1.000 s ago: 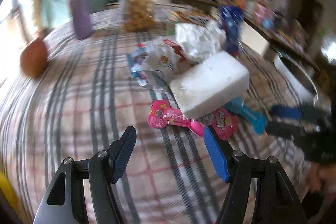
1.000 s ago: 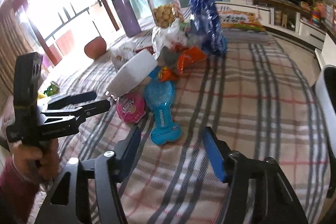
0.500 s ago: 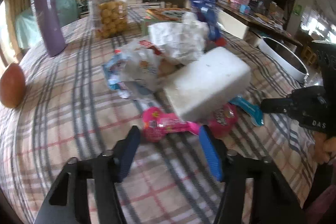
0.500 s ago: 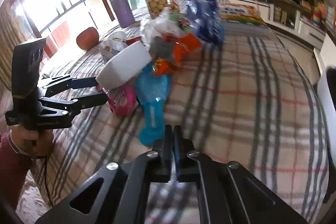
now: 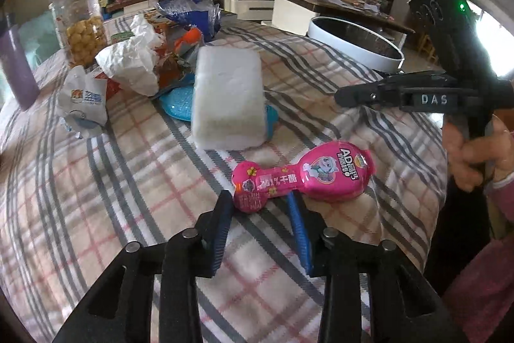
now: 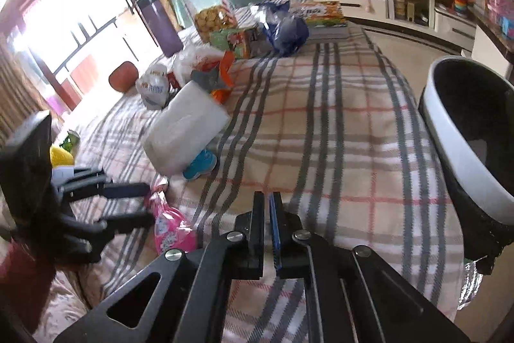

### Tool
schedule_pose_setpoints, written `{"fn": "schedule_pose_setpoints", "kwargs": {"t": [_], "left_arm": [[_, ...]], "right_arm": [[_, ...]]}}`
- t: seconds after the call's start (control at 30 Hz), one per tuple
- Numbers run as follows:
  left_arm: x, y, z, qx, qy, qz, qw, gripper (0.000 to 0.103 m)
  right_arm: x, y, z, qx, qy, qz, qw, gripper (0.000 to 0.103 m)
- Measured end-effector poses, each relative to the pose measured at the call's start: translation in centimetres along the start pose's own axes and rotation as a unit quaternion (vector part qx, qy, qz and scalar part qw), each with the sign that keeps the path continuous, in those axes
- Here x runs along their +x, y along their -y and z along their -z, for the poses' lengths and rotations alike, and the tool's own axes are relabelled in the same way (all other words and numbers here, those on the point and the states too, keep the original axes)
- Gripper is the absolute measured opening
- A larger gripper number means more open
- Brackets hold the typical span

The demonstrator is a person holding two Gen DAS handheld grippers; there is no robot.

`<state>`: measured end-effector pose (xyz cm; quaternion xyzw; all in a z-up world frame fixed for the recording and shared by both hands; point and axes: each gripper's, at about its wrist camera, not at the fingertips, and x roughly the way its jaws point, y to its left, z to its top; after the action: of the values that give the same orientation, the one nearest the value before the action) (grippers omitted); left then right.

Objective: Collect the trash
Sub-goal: 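Move both open tools back over the table toward the candy packages, then grasp the pink candy package with the left tool while the right tool grasps the blue one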

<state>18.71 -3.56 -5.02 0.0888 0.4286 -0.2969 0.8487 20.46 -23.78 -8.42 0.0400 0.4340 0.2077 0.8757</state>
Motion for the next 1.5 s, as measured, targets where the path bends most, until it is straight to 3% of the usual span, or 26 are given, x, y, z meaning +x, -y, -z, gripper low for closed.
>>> {"fn": "schedule_pose_setpoints", "kwargs": {"t": [0.07, 0.1, 0.17, 0.3, 0.53, 0.6, 0.63, 0.67, 0.73, 0.83, 1.07, 1.1, 1.17, 1.23, 1.33, 1.5], "left_arm": [[-0.2, 0.1, -0.1, -0.003, 0.007, -0.017, 0.9998, 0.061], [-0.4, 0.5, -0.3, 0.002, 0.013, -0.025, 0.9996, 0.062], [-0.8, 1.4, -0.4, 0.015, 0.019, -0.023, 0.9994, 0.063], [-1.2, 2.9, -0.9, 0.063, 0.028, -0.008, 0.9976, 0.063], [1.1, 5.7, -1.2, 0.157, -0.017, 0.032, 0.9869, 0.064], [1.6, 6.3, -0.9, 0.175, -0.019, 0.015, 0.9843, 0.062], [1.5, 6.4, -0.9, 0.173, -0.017, 0.019, 0.9846, 0.052], [1.5, 6.4, -0.8, 0.162, -0.019, 0.026, 0.9863, 0.037], [1.2, 6.0, -0.8, 0.14, -0.015, 0.016, 0.9898, 0.022], [0.4, 5.0, -0.3, 0.093, -0.011, -0.002, 0.9956, 0.02], [-3.1, 4.0, 2.8, -0.002, 0.015, -0.035, 0.9993, 0.013], [-3.6, 3.5, 3.3, -0.023, 0.019, -0.043, 0.9986, 0.012], [-4.4, 2.6, 4.1, -0.06, 0.026, -0.059, 0.9961, 0.009], [-5.5, 1.6, 5.0, -0.101, 0.036, -0.076, 0.9913, 0.009], [-6.7, 0.7, 5.7, -0.143, 0.05, -0.087, 0.9847, 0.009], [-7.7, 0.7, 6.8, -0.16, 0.062, -0.094, 0.9807, 0.009]], "right_arm": [[-0.2, 0.2, -0.2, 0.005, 0.005, -0.002, 1.0, 0.009], [-0.2, 0.2, -0.2, 0.007, 0.007, -0.002, 1.0, 0.011], [-0.4, 0.4, -0.4, 0.013, 0.013, -0.001, 1.0, 0.019], [-0.6, 1.2, -0.3, 0.033, 0.017, 0.002, 0.999, 0.02], [-0.9, 2.5, -0.1, 0.06, 0.02, 0.011, 0.998, 0.02], [-0.9, 2.7, -0.1, 0.064, 0.021, 0.011, 0.998, 0.021], [-1.0, 2.7, -0.1, 0.065, 0.022, 0.01, 0.998, 0.02], [-0.9, 2.7, -0.2, 0.066, 0.022, 0.009, 0.998, 0.02], [-0.8, 2.4, -0.2, 0.064, 0.023, 0.009, 0.998, 0.02], [-0.5, 1.8, -0.4, 0.058, 0.022, 0.0, 0.998, 0.02], [1.0, -1.0, -0.7, 0.029, 0.013, -0.032, 0.999, 0.021], [1.3, -1.4, -0.8, 0.024, 0.011, -0.036, 0.999, 0.021], [1.8, -2.4, -0.9, 0.01, 0.009, -0.039, 0.999, 0.036], [2.3, -3.3, -1.0, -0.006, 0.009, -0.036, 0.999, 0.043], [3.2, -4.7, -1.4, -0.028, 0.007, -0.03, 0.999, 0.043], [3.3, -6.0, -2.4, -0.035, 0.017, -0.048, 0.998, 0.045]]}}
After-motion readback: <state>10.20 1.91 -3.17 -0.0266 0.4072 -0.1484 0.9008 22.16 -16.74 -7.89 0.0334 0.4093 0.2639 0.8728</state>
